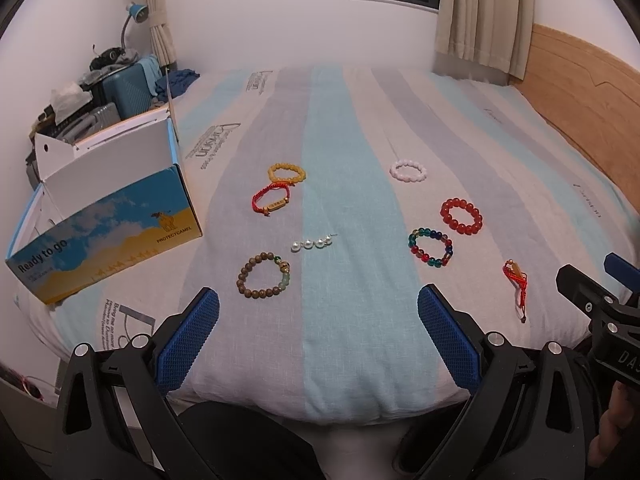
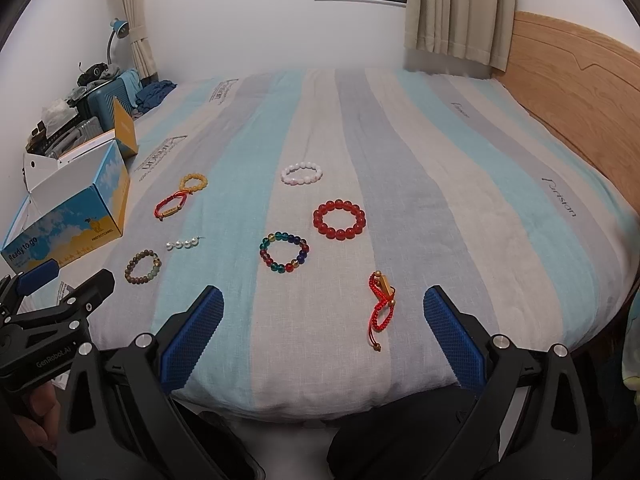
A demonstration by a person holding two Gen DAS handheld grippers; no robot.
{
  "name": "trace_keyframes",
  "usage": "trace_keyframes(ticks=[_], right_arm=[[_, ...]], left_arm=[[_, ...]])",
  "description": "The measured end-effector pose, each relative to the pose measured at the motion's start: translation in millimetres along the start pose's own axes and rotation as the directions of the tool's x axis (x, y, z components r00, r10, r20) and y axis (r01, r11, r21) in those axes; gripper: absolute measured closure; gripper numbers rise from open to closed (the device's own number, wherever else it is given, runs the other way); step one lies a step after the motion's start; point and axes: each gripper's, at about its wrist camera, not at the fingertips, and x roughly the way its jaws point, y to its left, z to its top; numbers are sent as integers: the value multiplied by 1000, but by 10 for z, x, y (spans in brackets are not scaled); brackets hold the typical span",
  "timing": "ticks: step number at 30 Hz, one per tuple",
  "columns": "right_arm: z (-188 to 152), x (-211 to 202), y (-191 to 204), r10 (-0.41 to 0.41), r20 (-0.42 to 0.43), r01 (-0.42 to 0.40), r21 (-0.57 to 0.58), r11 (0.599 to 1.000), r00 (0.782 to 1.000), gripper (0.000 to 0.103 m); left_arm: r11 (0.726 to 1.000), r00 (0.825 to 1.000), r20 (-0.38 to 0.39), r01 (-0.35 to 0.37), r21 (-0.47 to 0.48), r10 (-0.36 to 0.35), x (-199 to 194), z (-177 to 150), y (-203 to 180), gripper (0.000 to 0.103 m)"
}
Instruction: Organize jewelry
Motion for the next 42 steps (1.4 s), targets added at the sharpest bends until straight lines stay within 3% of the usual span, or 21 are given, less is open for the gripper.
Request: trace_keyframes(ticks=[42], right_arm=[[-33, 15, -38, -8, -5, 8, 2, 1000, 1000, 7]], left_arm=[[1000, 1000, 1, -2, 24, 2, -20, -26, -59, 6]])
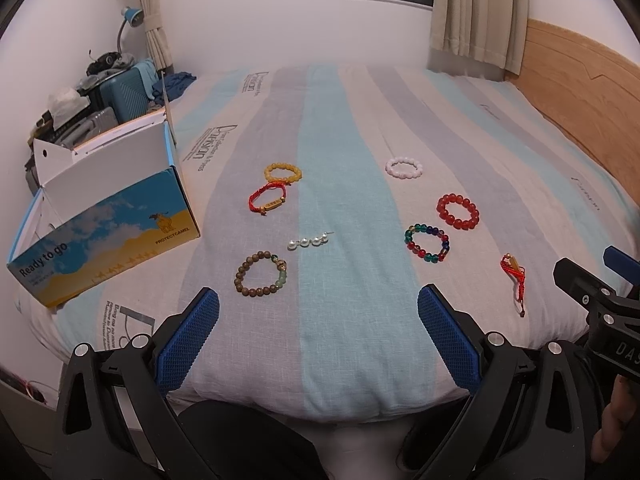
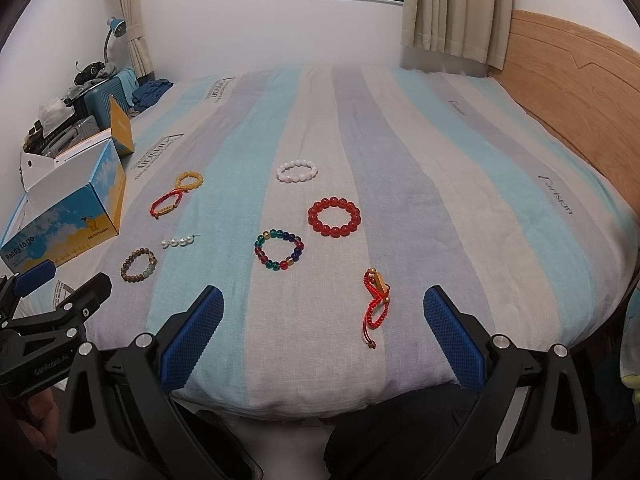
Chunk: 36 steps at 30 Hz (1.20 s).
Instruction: Organize jewelry
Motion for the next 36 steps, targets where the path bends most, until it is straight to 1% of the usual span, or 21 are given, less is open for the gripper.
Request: trace_keyframes(ticks=[25, 31, 36], right_arm=[[-8, 13, 1, -3, -6, 3, -1, 1000, 1000, 7], [10, 105, -35, -11, -28, 11, -3, 1000, 1000, 7], [11, 298, -126, -22, -69, 22, 3, 1000, 997, 7]], left_arm=[[1000, 1000, -4, 0, 4, 0, 23, 10, -6, 6], [1000, 1000, -27, -10, -11, 10, 167, 40, 138, 6], [1000, 998, -59, -13, -22, 11, 384, 78, 272, 6]])
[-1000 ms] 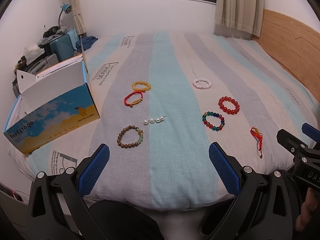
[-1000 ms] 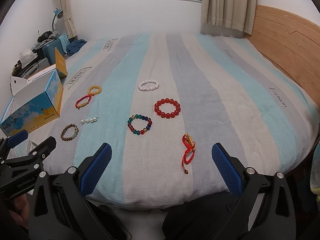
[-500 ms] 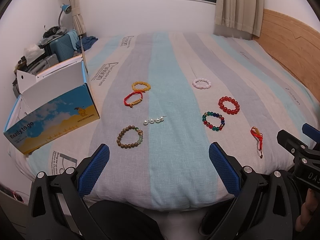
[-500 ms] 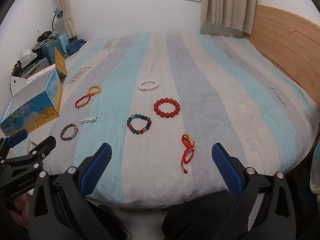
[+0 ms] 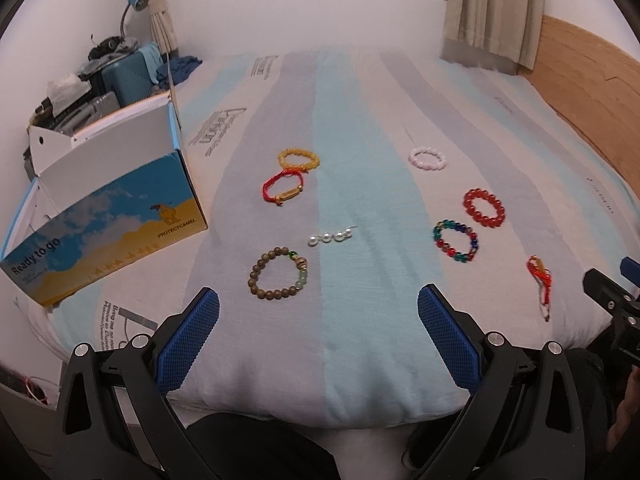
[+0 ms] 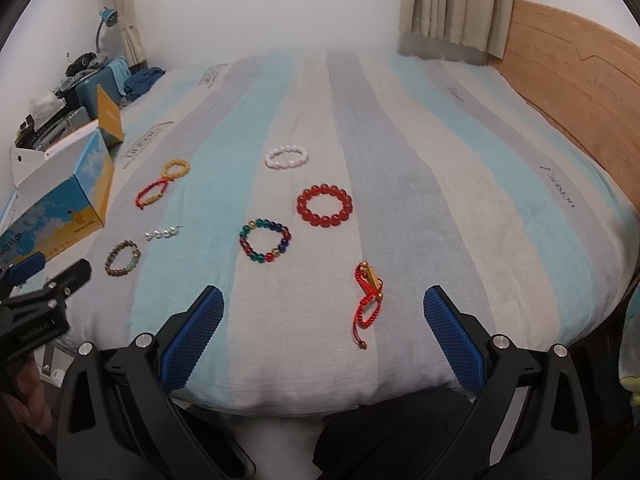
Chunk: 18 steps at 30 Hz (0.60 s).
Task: Organize jewelry
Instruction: 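Grasp the brown bead bracelet with left tool while right tool grasps red cord bracelet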
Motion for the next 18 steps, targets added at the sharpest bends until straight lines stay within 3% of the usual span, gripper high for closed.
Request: trace_keyframes(ticks=[18], right_arm=[[-39, 1119, -312, -31, -211, 36, 21, 999, 977, 8]], left_arm=[[999, 985, -171, -30, -15, 27, 1221, 109, 335, 6]])
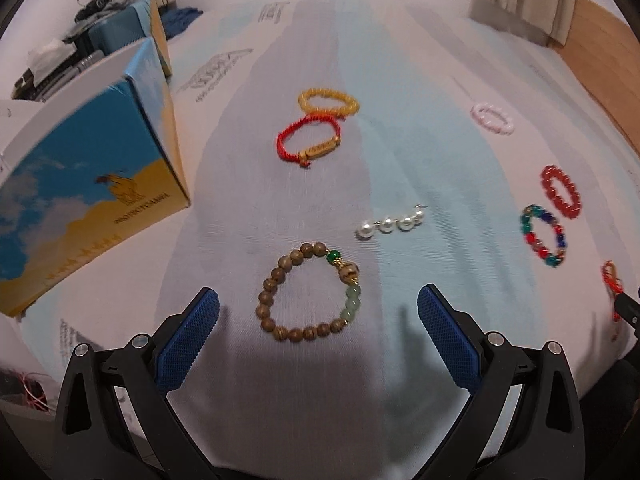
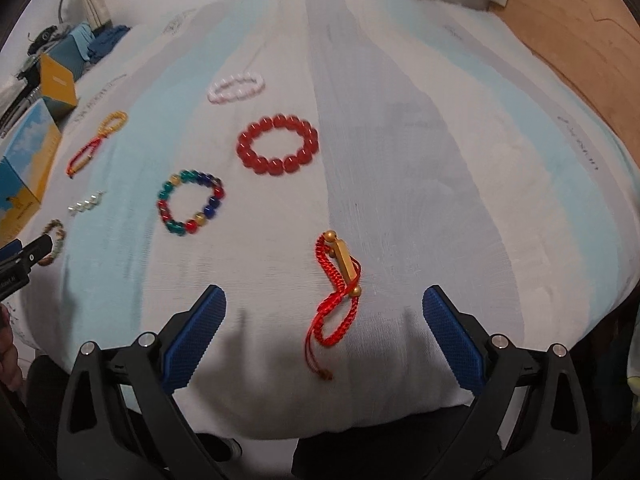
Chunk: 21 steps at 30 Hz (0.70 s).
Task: Organize jewelry
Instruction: 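Grasp the brown bead bracelet with left tool while right tool grasps red cord bracelet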
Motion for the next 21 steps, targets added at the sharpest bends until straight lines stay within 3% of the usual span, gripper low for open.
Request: trace_keyframes(ticks=[9, 14, 18, 21], right_arm=[[-34, 335, -97, 21, -69, -20, 13, 1000, 997, 14], [-17, 332, -165, 36, -70, -34, 37, 999, 997, 30], [19, 320, -194, 36, -69, -33, 41, 999, 997, 47], [54, 298, -233, 31, -70, -28, 45, 999, 997, 67]], left_arm=[[999, 999, -18, -31, 23, 32, 353, 34, -66, 6], [999, 999, -12, -34, 16, 34, 380, 35, -78, 10], [999, 999, 0, -39, 18, 39, 341, -1, -93, 26], [999, 999, -1, -46, 0, 46, 310, -9, -63, 46]])
